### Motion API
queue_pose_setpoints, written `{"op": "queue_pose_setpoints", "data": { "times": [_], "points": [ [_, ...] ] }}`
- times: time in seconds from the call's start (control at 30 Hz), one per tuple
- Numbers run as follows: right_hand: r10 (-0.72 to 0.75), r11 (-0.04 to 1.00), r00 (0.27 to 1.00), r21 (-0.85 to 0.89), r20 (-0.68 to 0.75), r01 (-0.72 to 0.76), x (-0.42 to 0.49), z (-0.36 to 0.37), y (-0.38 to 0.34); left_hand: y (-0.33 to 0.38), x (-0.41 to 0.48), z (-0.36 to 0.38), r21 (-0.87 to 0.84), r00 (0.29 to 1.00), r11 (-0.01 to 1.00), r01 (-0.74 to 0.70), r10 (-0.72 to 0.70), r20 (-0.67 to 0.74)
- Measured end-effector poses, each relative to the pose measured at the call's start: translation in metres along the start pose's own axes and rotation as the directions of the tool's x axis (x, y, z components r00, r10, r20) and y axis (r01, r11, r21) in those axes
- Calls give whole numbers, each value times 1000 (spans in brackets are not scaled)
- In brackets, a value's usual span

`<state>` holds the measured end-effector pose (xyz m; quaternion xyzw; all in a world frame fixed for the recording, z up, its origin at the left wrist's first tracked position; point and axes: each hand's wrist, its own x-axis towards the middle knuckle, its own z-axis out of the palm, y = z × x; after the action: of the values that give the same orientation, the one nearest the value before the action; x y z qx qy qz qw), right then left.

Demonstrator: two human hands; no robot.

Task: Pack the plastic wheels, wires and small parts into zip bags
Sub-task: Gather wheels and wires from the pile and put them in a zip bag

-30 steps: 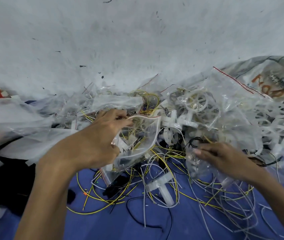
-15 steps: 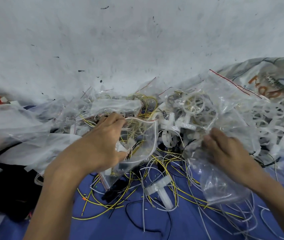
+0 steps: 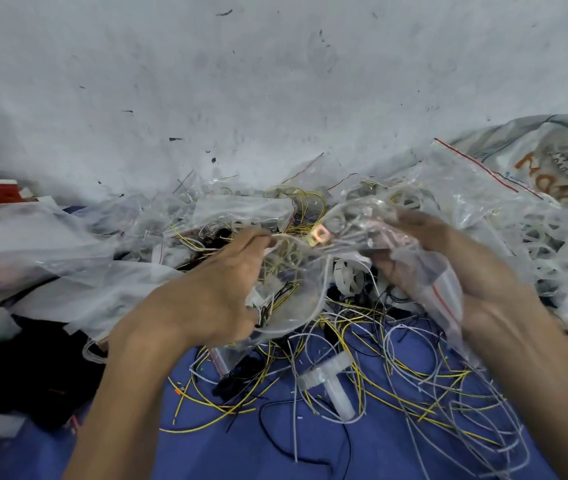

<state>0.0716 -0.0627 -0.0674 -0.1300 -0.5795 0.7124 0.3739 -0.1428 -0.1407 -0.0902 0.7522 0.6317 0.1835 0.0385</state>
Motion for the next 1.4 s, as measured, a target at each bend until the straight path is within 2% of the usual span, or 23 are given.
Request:
{"op": "queue_pose_setpoints", "data": {
  "times": [0.07,0.1,0.13,0.17,0.2,0.27,0.3,0.33,0.37,0.43,0.47,0.6,0.73,0.8,0.9,1.0,1.07,1.13,1.17,1.2,1.27,1.3,1.4],
  "points": [
    [105,940,989,-335,101,-65,23,9,12,1,0,-2,-9,999,1000,-15,15,-49],
    [131,825,986,-563,102,-51,37,14,22,0,1,-2,-12,997,1000,-29,28,-74],
    [141,723,988,-689,64,-58,47,22,33,0,0,-3,-15,995,999,-42,41,-94],
    [165,679,986,-729,35,-88,56,30,42,-1,0,-3,-16,993,998,-59,57,-108],
    [222,716,975,-682,19,-150,64,35,49,-1,1,-4,-13,991,997,-73,71,-111],
    [348,804,930,-547,116,-232,66,43,52,-4,0,-5,-13,990,997,-71,69,-123],
    [363,798,919,-560,154,-221,66,43,55,-7,-1,-7,-19,989,998,-60,57,-134],
    [347,714,928,-680,134,-168,66,41,57,-9,-2,-9,-23,988,999,-49,45,-150],
    [235,565,966,-824,109,-45,65,39,59,-12,-3,-12,-24,982,999,-47,42,-182],
    [42,50,980,-980,194,191,62,33,60,-15,-5,-17,-18,967,999,-33,27,-254],
    [6,-79,963,-960,271,270,61,30,56,-15,-6,-20,-9,959,1000,-21,18,-282],
    [63,-61,911,-910,407,411,56,17,29,-23,-10,-27,-33,946,998,56,-64,-317],
    [66,-302,862,-814,502,497,70,12,36,-17,-12,-23,-246,983,955,164,-178,-38],
    [-4,-286,873,-837,487,465,76,17,43,-16,-9,-17,-139,984,975,176,-176,11],
    [-38,-230,839,-822,542,521,80,13,34,-25,-8,-16,9,971,995,96,-92,-220],
    [80,-342,857,-793,510,504,89,-10,17,-43,-15,-26,-63,905,996,60,-81,-418],
    [6,-377,880,-815,474,441,95,-18,9,-48,-18,-29,-93,860,994,59,-98,-501],
    [-139,-333,843,-826,519,454,97,-17,2,-48,-17,-29,-95,797,994,49,-97,-597],
    [-221,-234,822,-847,525,478,94,-14,-2,-48,-16,-30,-129,746,990,48,-121,-654],
    [-295,-70,811,-858,505,509,91,-11,-6,-47,-16,-33,-197,694,980,29,-162,-701],
    [-346,328,850,-797,398,507,84,-6,-10,-47,-16,-37,-333,625,941,-60,-225,-748],
    [-337,478,877,-739,343,474,81,-4,-8,-46,-16,-37,-387,614,917,-100,-249,-749],
    [-375,644,903,-642,211,417,75,-7,5,-46,-11,-31,-528,635,843,-108,-350,-689]
  ]
}}
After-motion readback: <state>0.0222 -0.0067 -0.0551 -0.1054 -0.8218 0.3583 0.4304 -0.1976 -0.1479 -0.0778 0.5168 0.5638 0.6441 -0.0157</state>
